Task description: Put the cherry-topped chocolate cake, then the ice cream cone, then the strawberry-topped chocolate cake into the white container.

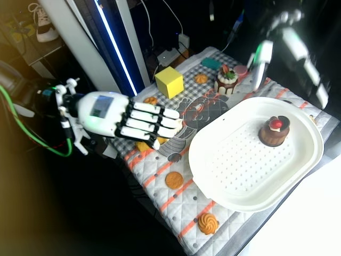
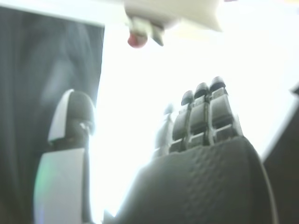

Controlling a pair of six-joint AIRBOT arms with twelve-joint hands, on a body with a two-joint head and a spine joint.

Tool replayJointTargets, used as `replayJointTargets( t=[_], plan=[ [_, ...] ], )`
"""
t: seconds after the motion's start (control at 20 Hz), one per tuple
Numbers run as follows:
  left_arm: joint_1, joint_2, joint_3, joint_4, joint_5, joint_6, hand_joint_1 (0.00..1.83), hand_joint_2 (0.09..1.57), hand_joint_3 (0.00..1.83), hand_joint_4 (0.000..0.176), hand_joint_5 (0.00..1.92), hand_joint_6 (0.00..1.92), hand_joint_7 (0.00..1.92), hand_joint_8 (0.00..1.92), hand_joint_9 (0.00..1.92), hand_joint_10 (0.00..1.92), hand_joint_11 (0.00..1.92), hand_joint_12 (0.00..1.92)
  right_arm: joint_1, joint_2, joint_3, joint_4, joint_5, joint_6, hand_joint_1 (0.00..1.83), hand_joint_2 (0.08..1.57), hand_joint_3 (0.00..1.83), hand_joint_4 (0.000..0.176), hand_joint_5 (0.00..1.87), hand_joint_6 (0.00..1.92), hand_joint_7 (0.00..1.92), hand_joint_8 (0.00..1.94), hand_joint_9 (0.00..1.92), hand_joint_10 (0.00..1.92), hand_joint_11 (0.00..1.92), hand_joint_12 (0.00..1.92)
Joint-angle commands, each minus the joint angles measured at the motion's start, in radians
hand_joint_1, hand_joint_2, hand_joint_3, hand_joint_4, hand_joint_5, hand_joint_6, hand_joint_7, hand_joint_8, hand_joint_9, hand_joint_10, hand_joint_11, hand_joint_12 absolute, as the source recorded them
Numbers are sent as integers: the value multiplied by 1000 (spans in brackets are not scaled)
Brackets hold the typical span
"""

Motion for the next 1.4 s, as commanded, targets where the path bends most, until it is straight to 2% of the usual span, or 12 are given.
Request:
replayJointTargets(
  t=[0.0,0.2,0.25,0.3,0.35,0.4,0.45,0.5,0.7,1.0,1.25,1.35],
  plan=[
    [9,18,-18,26,-185,-15,695,1148,16,176,2,1,0,0,0,0,0,0,7,-4,9,-4,99,6,635,1189,0,9,0,0,25,0,2,368,0,1552],
    [95,74,-104,81,-359,-87,657,1196,0,176,25,17,0,0,5,1,2,182,2,-47,37,11,52,14,737,1183,0,0,0,0,0,0,0,357,0,1747],
    [119,91,-131,96,-407,-91,627,1202,0,176,35,14,12,1,52,13,0,433,1,-63,48,25,37,14,756,1182,0,0,0,0,47,20,0,536,0,1800],
    [135,105,-153,109,-443,-91,619,1232,4,176,41,9,11,3,54,8,0,412,1,-78,60,39,25,14,814,1236,7,0,232,213,349,272,168,1076,92,1802],
    [147,114,-166,115,-466,-91,619,1232,4,176,41,9,11,3,54,8,0,412,1,-86,67,45,17,14,814,1236,7,0,232,213,349,272,168,1076,92,1802],
    [161,127,-182,122,-495,-91,636,1234,2,176,62,13,12,1,13,8,0,214,3,-98,76,50,3,14,935,1282,10,0,471,402,622,617,491,1241,374,1831],
    [170,135,-191,126,-513,-91,641,1243,3,176,71,12,7,1,2,1,0,131,5,-100,77,50,0,14,1144,1268,2,0,537,1228,820,1204,743,1266,630,1779],
    [182,145,-199,127,-528,-91,629,1223,0,176,105,13,21,2,22,4,0,228,10,-99,75,49,2,14,1195,1267,2,0,569,1402,858,1408,940,1358,879,1762],
    [248,185,-245,123,-602,-89,707,1246,4,176,113,6,71,8,40,5,0,358,54,-54,53,-3,61,14,1183,1297,0,0,565,1340,782,1608,963,1719,978,1918],
    [322,194,-273,100,-621,-89,726,1252,0,169,78,5,61,2,157,25,0,933,161,-23,63,-21,121,-18,1171,1284,0,0,571,1425,810,1471,779,1399,693,1758],
    [370,195,-288,85,-660,-89,782,1271,3,65,99,4,55,2,118,1,0,827,361,-132,192,-15,-75,-59,1162,1281,0,0,617,1371,779,1527,799,1414,776,1709],
    [374,197,-288,83,-661,-89,813,1279,4,49,91,0,20,0,101,0,0,731,430,-186,247,1,-158,-91,1156,1281,0,0,605,1415,783,1490,755,1427,736,1778]
  ],
)
